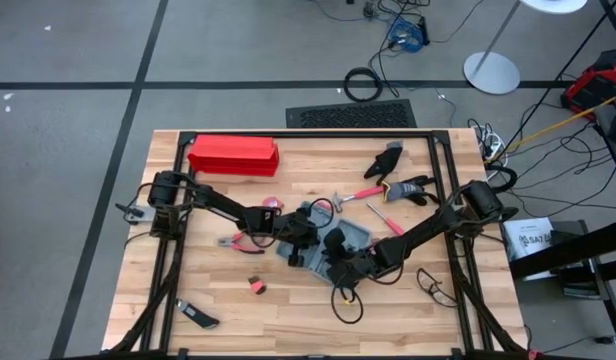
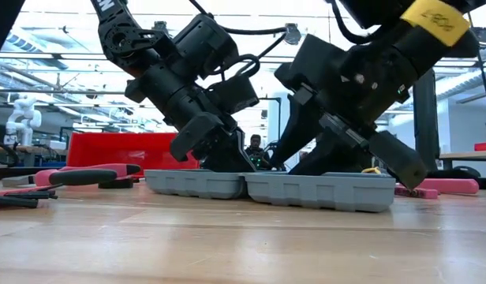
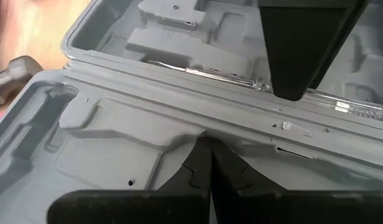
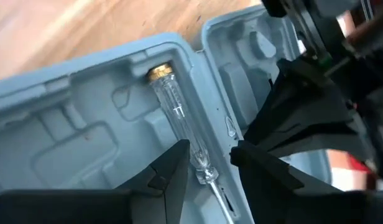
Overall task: Prefit tool cases
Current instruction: Remove the transparent flat screwdriver from the gray pre-fit tool case
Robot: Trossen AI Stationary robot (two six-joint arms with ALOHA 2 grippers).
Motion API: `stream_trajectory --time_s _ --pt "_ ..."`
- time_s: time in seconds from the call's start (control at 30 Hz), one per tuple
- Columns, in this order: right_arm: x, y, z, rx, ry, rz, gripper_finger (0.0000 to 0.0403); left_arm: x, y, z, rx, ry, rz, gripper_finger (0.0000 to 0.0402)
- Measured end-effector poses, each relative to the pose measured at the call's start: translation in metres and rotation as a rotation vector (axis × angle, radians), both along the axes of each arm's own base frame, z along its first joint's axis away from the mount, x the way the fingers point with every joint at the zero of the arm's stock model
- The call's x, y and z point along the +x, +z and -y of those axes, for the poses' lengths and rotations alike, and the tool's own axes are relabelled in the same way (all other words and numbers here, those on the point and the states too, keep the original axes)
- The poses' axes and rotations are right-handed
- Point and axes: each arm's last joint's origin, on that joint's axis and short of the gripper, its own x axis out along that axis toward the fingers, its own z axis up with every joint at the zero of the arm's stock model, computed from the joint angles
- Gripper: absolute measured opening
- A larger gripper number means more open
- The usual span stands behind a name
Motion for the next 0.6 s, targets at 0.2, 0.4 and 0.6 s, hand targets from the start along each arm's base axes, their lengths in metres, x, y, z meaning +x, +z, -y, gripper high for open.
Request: stream_trajectory --time_s 0.2,0.4,0.6 --pt "0.0009 0.0012 -0.0005 -0.084 0.071 -0.038 0.0134 0.0003 0.0002 -0.0001 0.001 0.002 0.001 0.0" --pt "-0.0037 -0.0009 0.0015 -0.101 0.028 -0.076 0.0134 0.0009 0.0007 0.0 0.0 0.002 0.007 0.0" --pt "-0.0042 -0.0026 0.0039 -0.103 0.024 -0.083 0.0134 0.001 0.0007 -0.0013 -0.007 0.0 0.006 0.0"
